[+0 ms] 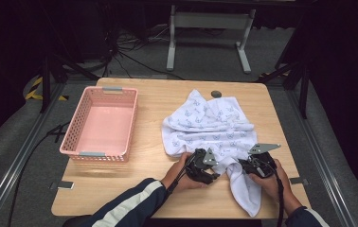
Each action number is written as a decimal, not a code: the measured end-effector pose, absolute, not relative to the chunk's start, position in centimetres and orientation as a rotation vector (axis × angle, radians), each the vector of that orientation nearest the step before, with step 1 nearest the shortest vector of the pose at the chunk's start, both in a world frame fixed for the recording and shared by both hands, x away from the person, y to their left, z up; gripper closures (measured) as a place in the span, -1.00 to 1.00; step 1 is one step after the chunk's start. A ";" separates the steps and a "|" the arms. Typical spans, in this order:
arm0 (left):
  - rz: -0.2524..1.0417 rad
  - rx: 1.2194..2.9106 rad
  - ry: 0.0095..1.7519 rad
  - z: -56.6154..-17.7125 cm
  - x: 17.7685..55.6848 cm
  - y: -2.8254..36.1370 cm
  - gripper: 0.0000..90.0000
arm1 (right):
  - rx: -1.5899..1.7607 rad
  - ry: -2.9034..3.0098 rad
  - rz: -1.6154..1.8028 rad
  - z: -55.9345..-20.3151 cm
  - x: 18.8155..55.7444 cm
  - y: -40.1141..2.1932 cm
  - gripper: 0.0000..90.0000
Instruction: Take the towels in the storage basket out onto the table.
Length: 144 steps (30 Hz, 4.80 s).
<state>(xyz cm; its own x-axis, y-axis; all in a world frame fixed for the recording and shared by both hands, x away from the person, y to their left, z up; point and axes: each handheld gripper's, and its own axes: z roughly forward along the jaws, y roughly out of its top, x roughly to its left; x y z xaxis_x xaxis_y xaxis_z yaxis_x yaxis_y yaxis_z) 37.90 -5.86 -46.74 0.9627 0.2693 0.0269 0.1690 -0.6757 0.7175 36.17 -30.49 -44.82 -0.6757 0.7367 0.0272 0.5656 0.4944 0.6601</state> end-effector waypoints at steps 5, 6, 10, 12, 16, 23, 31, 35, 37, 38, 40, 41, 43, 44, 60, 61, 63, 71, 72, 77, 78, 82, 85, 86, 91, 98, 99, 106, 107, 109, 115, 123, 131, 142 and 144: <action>0.196 2.362 0.238 -45.5 38.1 -4.2 0.95 | 1.099 2.480 0.955 -44.7 36.1 -30.6 0.78; 0.197 2.352 0.237 -44.9 38.2 -3.5 0.96 | 1.086 2.482 0.961 -44.7 36.0 -30.5 0.76; 0.202 2.328 0.218 -42.6 37.4 -1.6 0.96 | 1.060 2.477 0.967 -44.4 35.7 -30.3 0.61; 0.185 2.330 0.199 -41.7 37.1 -0.8 0.96 | 1.062 2.475 0.971 -44.3 35.6 -30.3 0.60; 0.198 2.364 0.163 -40.2 35.5 2.3 0.96 | 0.994 2.519 0.999 -44.1 34.9 -29.3 0.64; 0.079 2.462 0.110 -41.3 32.2 6.0 0.96 | 0.797 2.699 1.005 -43.8 32.0 -27.4 0.48; 0.095 2.400 0.223 -42.1 31.1 8.8 0.58 | 0.799 2.601 1.047 -42.7 30.8 -29.0 0.13; 0.142 2.364 0.328 -42.9 33.2 7.2 0.33 | 0.908 2.467 0.923 -42.7 32.3 -31.3 0.12; 0.185 2.353 0.368 -43.4 34.6 6.1 0.21 | 0.982 2.442 0.915 -43.3 33.6 -32.4 0.12; 0.217 2.362 0.400 -43.6 35.3 5.6 0.13 | 0.993 2.431 0.901 -43.6 34.1 -32.6 0.11; 0.235 2.350 0.410 -43.9 36.2 5.2 0.03 | 0.993 2.437 0.891 -43.8 34.6 -32.8 0.11; 0.250 2.339 0.454 -44.4 37.3 5.0 -0.02 | 0.996 2.435 0.890 -44.1 35.0 -32.8 0.12; 0.208 2.357 0.469 -45.0 38.4 4.7 0.11 | 1.007 2.465 0.901 -44.7 35.8 -33.0 0.13; 0.227 2.389 0.490 -45.5 39.0 4.7 0.18 | 1.023 2.469 0.899 -44.8 35.9 -33.1 0.15; 0.033 2.491 0.390 -45.4 33.7 8.0 0.78 | 0.914 2.681 0.870 -44.5 31.2 -33.6 0.29; 0.022 2.496 0.395 -45.3 33.2 8.2 0.72 | 0.908 2.698 0.866 -44.5 30.8 -33.6 0.32; 0.090 2.460 0.389 -44.6 32.8 8.3 0.52 | 0.880 2.717 0.848 -44.0 30.5 -33.5 0.35; 0.254 2.285 0.587 -43.3 37.6 5.3 0.06 | 0.975 2.411 0.887 -42.0 36.0 -33.3 0.24; 0.288 2.297 0.591 -43.7 38.6 4.5 0.06 | 0.982 2.398 0.869 -42.2 37.4 -33.0 0.29; 0.233 2.363 0.661 -45.8 41.6 3.1 0.19 | 1.025 2.441 0.886 -44.0 41.0 -32.4 0.52; 0.239 2.365 0.660 -45.9 41.4 3.1 0.19 | 1.035 2.473 0.876 -44.3 41.0 -32.5 0.53; 0.205 2.396 0.618 -45.8 39.9 4.1 0.26 | 1.006 2.546 0.880 -44.7 39.1 -33.1 0.55; 0.186 2.418 0.566 -45.8 37.9 5.2 0.28 | 0.965 2.599 0.888 -44.7 37.3 -33.2 0.55; 0.172 2.419 0.557 -45.8 37.2 5.6 0.30 | 0.951 2.619 0.898 -44.7 36.5 -33.2 0.55; 0.039 2.457 0.515 -45.5 34.1 7.3 0.31 | 0.911 2.735 0.919 -44.5 32.9 -32.9 0.53; 0.044 2.387 0.517 -44.4 33.1 7.6 0.13 | 0.803 2.790 0.860 -43.5 31.7 -31.9 0.33; 0.080 2.360 0.536 -44.1 33.7 7.4 0.13 | 0.838 2.729 0.889 -43.0 32.6 -32.1 0.33; 0.267 2.270 0.640 -43.6 40.5 3.6 -0.04 | 0.974 2.400 0.932 -41.4 42.3 -33.0 0.54; 0.295 2.250 0.655 -43.8 41.5 3.3 -0.08 | 1.003 2.350 0.943 -41.4 44.1 -33.1 0.59; 0.275 2.228 0.746 -44.1 43.3 2.7 -0.04 | 1.047 2.305 0.936 -41.6 46.9 -33.2 0.59; 0.245 2.252 0.900 -45.8 46.3 2.9 -0.03 | 1.203 2.288 0.843 -44.1 52.0 -33.1 0.55; 0.256 2.247 0.927 -46.1 44.4 4.0 -0.06 | 1.367 2.218 0.807 -44.7 52.1 -34.8 0.62; 0.167 2.250 0.966 -45.7 41.6 4.5 0.00 | 1.455 2.181 0.773 -44.5 49.9 -36.9 0.70; 0.264 2.284 0.826 -45.3 40.6 4.7 -0.03 | 1.259 2.151 0.895 -42.1 50.8 -34.1 0.32; 0.264 2.285 0.809 -45.1 40.8 4.8 0.00 | 1.207 2.179 0.889 -41.5 52.0 -32.6 0.30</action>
<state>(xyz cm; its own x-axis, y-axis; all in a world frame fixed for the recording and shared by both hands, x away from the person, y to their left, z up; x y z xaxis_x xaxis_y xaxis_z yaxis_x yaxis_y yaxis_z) 40.75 4.83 -45.13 0.7854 0.6179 -0.0358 0.4781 -0.5689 0.6692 52.02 -32.63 -41.53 -0.4877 0.8667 -0.1045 0.5460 0.3963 0.7381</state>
